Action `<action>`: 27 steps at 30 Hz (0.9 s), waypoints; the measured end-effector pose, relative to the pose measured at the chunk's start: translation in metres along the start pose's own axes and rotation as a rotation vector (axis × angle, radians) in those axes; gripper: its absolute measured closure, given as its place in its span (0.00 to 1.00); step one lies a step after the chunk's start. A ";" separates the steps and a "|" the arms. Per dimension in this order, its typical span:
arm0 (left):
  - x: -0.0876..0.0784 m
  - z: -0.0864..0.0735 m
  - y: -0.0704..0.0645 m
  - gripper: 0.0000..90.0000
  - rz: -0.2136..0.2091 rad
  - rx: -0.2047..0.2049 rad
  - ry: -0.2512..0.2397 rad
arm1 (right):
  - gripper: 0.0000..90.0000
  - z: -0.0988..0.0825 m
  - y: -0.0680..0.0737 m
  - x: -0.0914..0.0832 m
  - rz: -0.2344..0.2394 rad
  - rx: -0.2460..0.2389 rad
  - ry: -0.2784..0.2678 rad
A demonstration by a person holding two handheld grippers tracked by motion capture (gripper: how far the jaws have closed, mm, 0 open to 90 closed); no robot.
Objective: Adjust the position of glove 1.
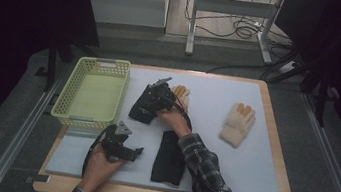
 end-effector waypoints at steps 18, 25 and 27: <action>0.000 0.000 0.000 0.06 0.000 0.000 0.000 | 0.93 0.001 -0.006 0.015 -0.056 0.011 0.018; 0.000 0.000 0.000 0.06 0.000 0.000 0.000 | 0.95 0.003 -0.004 0.010 -0.053 0.007 0.015; 0.000 0.000 0.000 0.06 0.000 0.000 0.000 | 0.95 0.004 -0.004 0.006 -0.033 0.015 0.003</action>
Point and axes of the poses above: each handheld gripper's, and its own axes: x roughly forward along the jaws, z roughly out of its top, y roughly to its left, the point moved 6 cm from there along x, roughly forward along the jaws, and after that the axes turned 3 degrees about z, right-handed, at the moved point
